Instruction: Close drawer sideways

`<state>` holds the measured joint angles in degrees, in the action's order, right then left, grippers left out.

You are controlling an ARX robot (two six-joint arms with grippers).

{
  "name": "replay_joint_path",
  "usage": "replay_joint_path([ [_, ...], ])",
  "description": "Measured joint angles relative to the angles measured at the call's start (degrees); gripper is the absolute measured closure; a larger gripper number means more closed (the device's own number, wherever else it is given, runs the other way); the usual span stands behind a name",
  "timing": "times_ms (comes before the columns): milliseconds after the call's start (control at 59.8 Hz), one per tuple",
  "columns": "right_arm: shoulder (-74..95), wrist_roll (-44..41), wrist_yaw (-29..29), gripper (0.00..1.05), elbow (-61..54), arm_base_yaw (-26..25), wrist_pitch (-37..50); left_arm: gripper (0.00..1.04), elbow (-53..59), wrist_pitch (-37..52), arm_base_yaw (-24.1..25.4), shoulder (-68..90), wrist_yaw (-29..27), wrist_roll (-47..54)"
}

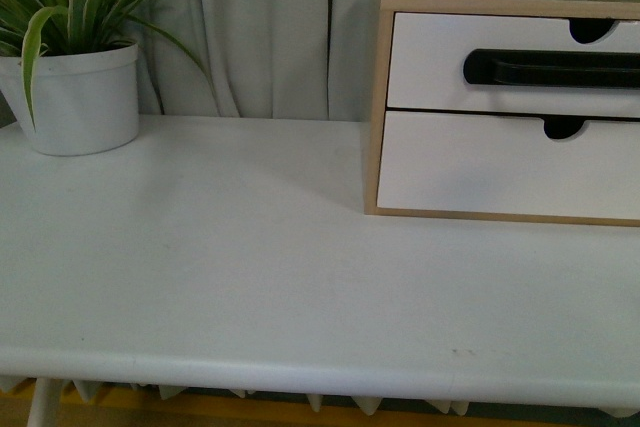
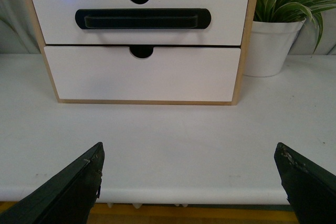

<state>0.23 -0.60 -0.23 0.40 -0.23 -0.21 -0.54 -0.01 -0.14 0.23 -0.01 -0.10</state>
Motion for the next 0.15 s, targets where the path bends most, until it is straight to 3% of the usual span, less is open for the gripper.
replay_joint_path([
  [151, 0.0, 0.0, 0.0, 0.09, 0.0, 0.0, 0.0, 0.06, 0.0, 0.0, 0.0, 0.0, 0.0, 0.0],
])
